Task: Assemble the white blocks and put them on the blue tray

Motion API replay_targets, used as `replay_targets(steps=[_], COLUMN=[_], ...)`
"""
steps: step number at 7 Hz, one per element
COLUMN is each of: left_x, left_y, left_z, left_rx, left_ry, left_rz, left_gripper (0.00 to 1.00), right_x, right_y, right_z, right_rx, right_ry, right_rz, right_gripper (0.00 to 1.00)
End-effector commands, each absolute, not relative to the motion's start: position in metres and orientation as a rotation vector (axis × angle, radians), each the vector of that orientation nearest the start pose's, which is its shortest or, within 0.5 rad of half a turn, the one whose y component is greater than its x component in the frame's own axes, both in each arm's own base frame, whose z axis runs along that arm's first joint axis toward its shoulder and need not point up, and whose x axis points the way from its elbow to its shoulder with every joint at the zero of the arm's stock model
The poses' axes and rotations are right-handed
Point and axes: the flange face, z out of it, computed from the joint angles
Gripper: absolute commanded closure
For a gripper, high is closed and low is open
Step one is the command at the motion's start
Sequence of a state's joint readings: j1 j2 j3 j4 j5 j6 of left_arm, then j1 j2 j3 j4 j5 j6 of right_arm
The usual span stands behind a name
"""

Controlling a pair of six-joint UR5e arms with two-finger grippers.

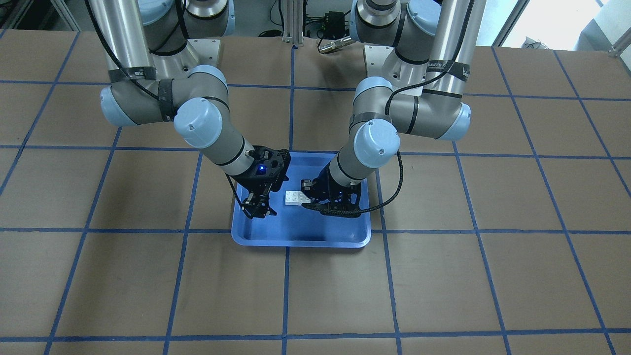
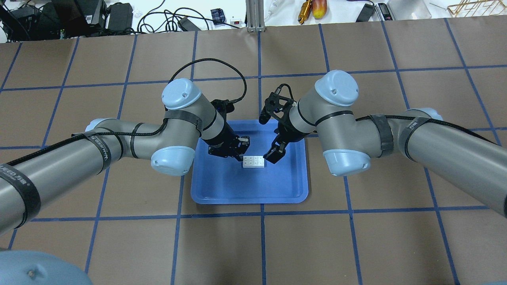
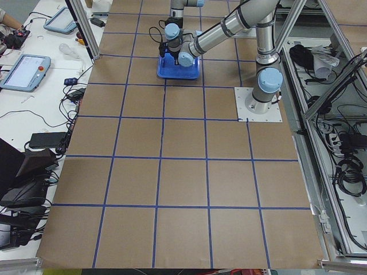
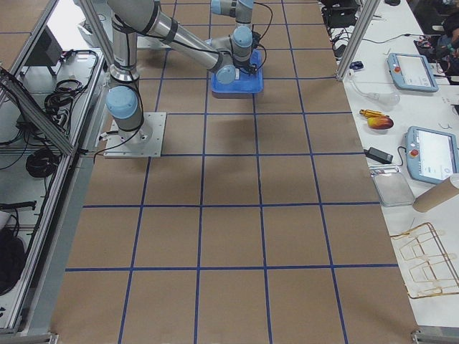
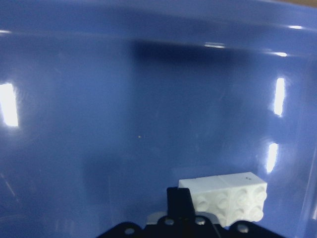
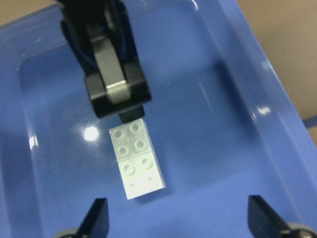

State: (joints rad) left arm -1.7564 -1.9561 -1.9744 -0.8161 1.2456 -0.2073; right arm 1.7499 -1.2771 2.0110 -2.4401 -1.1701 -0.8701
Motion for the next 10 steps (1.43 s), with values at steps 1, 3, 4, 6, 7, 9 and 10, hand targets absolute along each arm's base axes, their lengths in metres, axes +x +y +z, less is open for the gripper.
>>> replay_targets(steps=[1, 3, 4, 6, 7, 9, 10], left_x=[-0.261, -0.256, -0.246, -0.227, -0.209, -0.179, -0.173], left_y=[-0.495, -0.523, -0.545, -0.572, -0.573, -0.537, -0.516], left_z=[0.184, 0.231, 0.261, 0.343, 0.373, 0.439, 0.471], left_rx=[-0.032, -0.039, -0.043, 0.069, 0.038, 0.161, 0.139], left_ry=[3.453, 3.465, 3.394, 3.271, 3.257, 3.132, 3.128], left_rz=[0.14, 0.004, 0.003, 0.002, 0.021, 0.002, -0.053], left_gripper=[0.97, 0.96, 0.95, 0.95, 0.95, 0.93, 0.89], right_x=[0.231, 0.173, 0.141, 0.103, 0.101, 0.095, 0.105], right_y=[-0.491, -0.522, -0.538, -0.546, -0.544, -0.54, -0.534], right_z=[0.27, 0.345, 0.39, 0.452, 0.455, 0.463, 0.467], right_rx=[-1.183, -0.902, -0.734, -0.402, -0.15, 0.074, 0.068], right_ry=[2.612, 2.746, 2.794, 2.939, 2.996, 3.096, 3.12], right_rz=[-0.309, -0.139, -0.04, 0.121, 0.153, 0.14, 0.129], right_gripper=[0.0, 0.0, 0.0, 0.0, 0.0, 0.0, 0.0])
